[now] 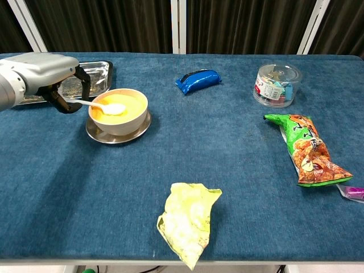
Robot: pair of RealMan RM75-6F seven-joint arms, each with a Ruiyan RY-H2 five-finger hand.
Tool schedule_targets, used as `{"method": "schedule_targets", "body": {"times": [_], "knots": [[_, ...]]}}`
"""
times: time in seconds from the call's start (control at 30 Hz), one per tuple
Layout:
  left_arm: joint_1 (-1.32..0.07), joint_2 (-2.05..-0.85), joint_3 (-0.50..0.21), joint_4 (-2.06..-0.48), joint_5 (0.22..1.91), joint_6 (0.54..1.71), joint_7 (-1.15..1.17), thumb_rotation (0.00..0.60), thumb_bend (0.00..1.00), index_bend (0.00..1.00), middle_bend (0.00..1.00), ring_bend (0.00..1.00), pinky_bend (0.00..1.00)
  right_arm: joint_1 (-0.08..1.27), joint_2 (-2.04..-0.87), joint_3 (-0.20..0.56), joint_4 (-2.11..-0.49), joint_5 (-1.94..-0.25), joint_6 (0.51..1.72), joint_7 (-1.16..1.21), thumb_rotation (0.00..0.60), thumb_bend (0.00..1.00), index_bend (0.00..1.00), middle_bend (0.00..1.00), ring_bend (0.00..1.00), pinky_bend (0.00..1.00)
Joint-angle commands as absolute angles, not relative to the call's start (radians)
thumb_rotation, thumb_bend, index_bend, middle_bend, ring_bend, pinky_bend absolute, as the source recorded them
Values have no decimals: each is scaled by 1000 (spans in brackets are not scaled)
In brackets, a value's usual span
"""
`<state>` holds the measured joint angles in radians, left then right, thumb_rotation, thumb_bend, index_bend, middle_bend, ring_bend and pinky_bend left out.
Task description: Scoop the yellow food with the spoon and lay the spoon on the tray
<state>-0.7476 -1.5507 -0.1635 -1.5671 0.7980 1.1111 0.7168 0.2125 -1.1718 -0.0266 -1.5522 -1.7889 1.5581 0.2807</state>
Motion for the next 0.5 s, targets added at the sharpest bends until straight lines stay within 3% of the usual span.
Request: {"method": "schedule_targets", "body": {"times": [0.03, 0.33, 0.5], "knots": [[-748, -1550, -162, -1568, 798, 1113, 717, 600, 394, 538, 277, 138, 143, 213, -1171, -26, -1553, -1789, 1558, 279, 600, 181, 106, 191, 0, 90], [-755, -1506, -150, -1640, 817, 1169, 793, 600, 419, 545, 283, 138, 145, 211, -1170, -26, -1558, -1792, 1566, 275, 600, 176, 106, 191, 0, 90], [-777, -1508, -124, -1676, 847, 1267, 960, 600, 448, 547, 318, 157, 147, 209, -1172, -28, -1554, -1795, 1570, 278, 600, 176, 106, 191, 0, 89]]}}
